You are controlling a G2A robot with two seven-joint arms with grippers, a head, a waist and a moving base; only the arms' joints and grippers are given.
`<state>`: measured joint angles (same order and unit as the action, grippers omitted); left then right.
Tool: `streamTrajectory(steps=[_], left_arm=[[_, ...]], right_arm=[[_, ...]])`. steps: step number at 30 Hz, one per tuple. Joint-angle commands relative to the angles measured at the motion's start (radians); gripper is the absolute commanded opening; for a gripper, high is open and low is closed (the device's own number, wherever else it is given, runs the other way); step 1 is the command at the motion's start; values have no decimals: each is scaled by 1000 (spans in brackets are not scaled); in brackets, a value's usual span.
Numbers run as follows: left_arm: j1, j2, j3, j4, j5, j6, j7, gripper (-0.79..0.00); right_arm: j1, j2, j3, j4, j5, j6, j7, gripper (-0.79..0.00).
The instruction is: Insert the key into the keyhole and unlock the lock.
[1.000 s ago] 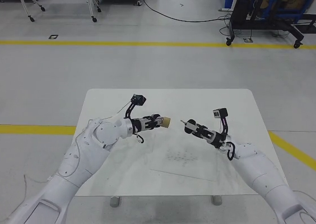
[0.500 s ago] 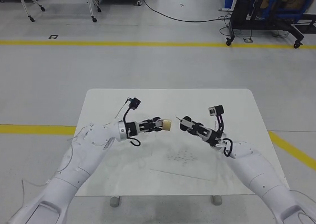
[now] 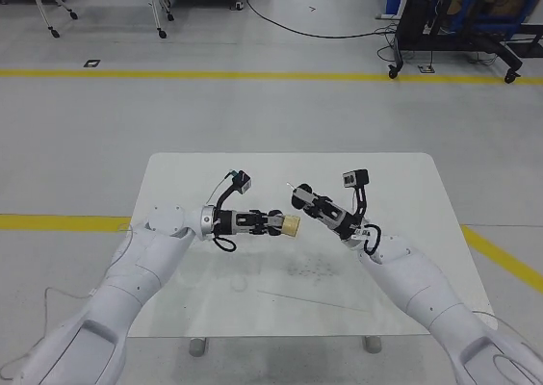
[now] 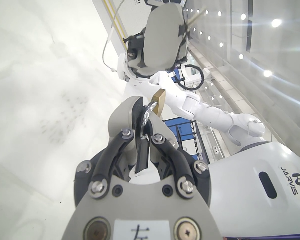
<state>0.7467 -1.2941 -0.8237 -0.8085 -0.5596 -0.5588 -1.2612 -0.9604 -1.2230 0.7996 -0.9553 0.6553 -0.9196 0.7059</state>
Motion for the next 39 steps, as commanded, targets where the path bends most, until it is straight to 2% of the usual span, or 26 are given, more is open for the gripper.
streamTrajectory(steps=[1,8,12,19,21,25,29,31,33,39], left_arm=[[-3,0,-1,7,-9,2,-2,-785],[-7,8,-30,30,-52,-6,6,-785],[-10,13,-57,68,-71,-18,21,-785],[-10,13,-57,68,-71,-18,21,-785],[3,13,-54,57,-51,15,73,-785],[20,6,-55,45,-55,177,218,-785],[39,-1,-65,20,-117,296,258,-785],[45,-2,-70,10,-122,335,278,-785],[49,-1,-82,2,-130,353,308,-785],[51,-1,-84,0,-131,352,310,-785]], right_arm=[[1,-2,-8,-4,-2,7,50,-785],[-13,2,-3,-34,-14,-7,162,-785],[-36,9,24,-59,-13,-28,167,-785],[-43,11,33,-71,0,-28,167,-785],[-43,11,33,-71,0,-28,167,-785],[-59,14,42,-84,-21,1,139,-785],[-121,35,98,-119,-88,76,59,-785],[-183,51,128,-180,-103,135,43,-785],[-243,73,175,-254,-112,198,51,-785],[-243,73,175,-254,-112,198,51,-785]])
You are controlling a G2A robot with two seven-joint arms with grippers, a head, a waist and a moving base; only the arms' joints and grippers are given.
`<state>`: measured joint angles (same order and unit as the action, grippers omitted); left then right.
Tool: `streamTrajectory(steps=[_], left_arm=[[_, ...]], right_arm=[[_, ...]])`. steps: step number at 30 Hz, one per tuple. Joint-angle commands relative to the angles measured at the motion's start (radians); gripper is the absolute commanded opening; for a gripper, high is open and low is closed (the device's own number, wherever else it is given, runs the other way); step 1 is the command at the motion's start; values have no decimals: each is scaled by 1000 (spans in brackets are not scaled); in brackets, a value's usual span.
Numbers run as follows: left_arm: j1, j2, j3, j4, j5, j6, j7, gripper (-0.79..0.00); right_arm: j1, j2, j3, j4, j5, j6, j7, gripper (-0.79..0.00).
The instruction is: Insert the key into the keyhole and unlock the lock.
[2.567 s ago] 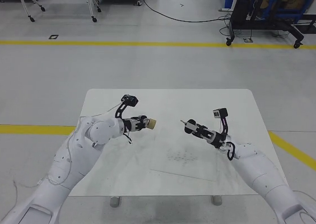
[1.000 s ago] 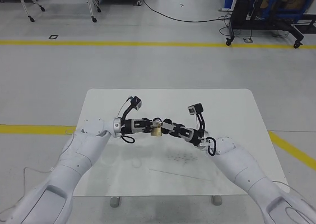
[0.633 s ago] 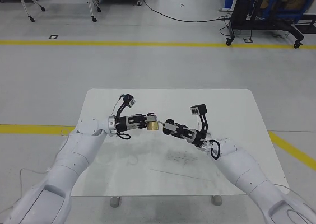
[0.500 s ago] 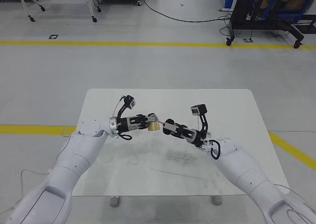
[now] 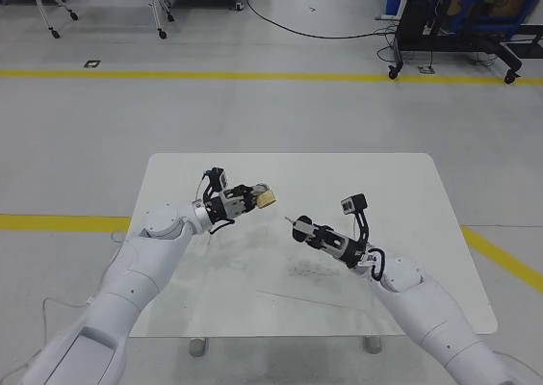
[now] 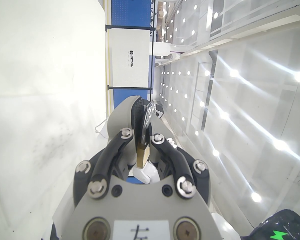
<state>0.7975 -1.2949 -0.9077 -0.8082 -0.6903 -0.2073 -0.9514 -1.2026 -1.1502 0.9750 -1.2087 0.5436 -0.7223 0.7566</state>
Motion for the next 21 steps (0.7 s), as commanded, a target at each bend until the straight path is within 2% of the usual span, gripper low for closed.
streamTrajectory(steps=[1,5,9,13,17,21], left_arm=[[0,0,0,0,0,0,0,-785],[20,-1,-1,-52,3,15,11,-785],[31,-4,19,-72,88,33,95,-785],[32,-13,42,-93,166,21,186,-785],[40,-22,50,-107,184,5,225,-785],[45,-25,37,-105,180,-12,244,-785]], right_arm=[[0,0,0,-1,0,0,0,-785],[-1,0,0,1,-5,9,-7,-785],[6,-11,-36,-51,-130,162,-124,-785],[-30,-18,-50,-113,-264,220,-286,-785],[-71,-20,-42,-157,-295,269,-369,-785],[-102,-22,-33,-184,-276,278,-397,-785]])
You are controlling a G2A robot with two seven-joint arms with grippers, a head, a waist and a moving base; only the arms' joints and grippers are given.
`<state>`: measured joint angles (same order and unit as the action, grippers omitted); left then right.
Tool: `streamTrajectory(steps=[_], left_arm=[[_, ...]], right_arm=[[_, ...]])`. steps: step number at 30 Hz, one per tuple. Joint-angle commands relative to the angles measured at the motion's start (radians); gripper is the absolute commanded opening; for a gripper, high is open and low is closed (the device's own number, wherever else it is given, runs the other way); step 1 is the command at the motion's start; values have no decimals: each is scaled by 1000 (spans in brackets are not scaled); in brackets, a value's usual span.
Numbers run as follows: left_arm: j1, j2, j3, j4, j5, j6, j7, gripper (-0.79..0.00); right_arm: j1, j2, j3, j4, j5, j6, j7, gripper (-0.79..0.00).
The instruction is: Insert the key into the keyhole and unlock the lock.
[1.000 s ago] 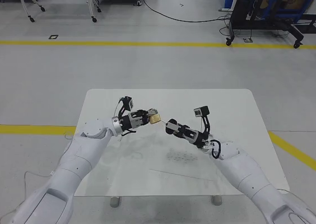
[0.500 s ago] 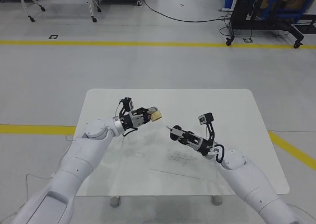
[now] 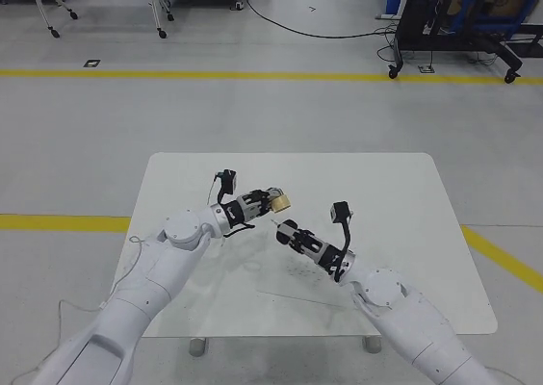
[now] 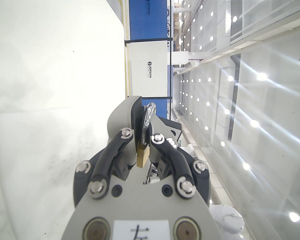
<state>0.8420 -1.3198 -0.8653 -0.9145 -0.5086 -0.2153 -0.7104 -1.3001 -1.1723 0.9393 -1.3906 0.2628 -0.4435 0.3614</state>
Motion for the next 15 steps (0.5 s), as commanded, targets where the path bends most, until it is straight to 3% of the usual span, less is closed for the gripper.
streamTrajectory(steps=[1,15], left_arm=[[2,0,-11,2,-5,-10,4,-785],[20,-6,-31,-14,4,4,-15,-785]], right_arm=[[-9,-1,5,-6,9,-1,-5,-785],[-37,-13,35,-19,0,24,-82,-785]])
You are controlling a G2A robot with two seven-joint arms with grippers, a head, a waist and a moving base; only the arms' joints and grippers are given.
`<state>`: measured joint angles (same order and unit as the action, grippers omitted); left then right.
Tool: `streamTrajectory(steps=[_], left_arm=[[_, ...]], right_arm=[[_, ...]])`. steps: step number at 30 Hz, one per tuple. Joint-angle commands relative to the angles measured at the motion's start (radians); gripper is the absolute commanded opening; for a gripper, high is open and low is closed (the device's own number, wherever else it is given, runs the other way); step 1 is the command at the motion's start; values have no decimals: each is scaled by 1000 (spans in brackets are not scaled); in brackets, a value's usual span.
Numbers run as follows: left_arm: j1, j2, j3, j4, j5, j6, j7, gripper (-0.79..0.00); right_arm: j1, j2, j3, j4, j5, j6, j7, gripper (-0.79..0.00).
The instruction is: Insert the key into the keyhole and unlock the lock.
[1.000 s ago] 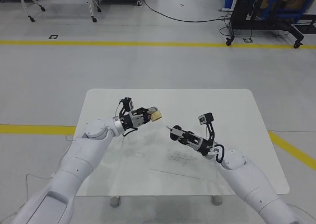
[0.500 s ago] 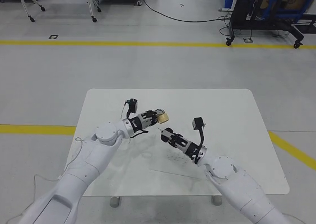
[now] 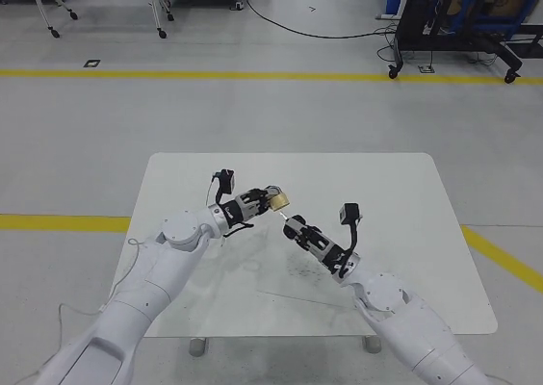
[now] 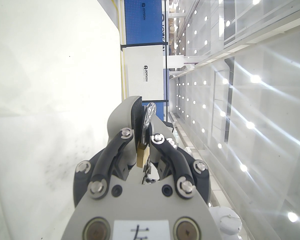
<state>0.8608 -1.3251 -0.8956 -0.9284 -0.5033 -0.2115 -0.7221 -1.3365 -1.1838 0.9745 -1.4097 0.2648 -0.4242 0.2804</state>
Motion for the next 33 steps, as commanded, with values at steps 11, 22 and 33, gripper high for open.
streamTrajectory(steps=[11,22,33], left_arm=[[5,-11,-6,3,5,0,-3,-785],[10,-17,-23,4,20,-4,7,-785],[8,-21,-32,9,41,-5,-7,-785]], right_arm=[[-24,-14,15,-5,-63,-10,-112,-785],[-29,-28,15,-11,-107,13,-156,-785],[-25,-43,11,-5,-128,25,-163,-785]])
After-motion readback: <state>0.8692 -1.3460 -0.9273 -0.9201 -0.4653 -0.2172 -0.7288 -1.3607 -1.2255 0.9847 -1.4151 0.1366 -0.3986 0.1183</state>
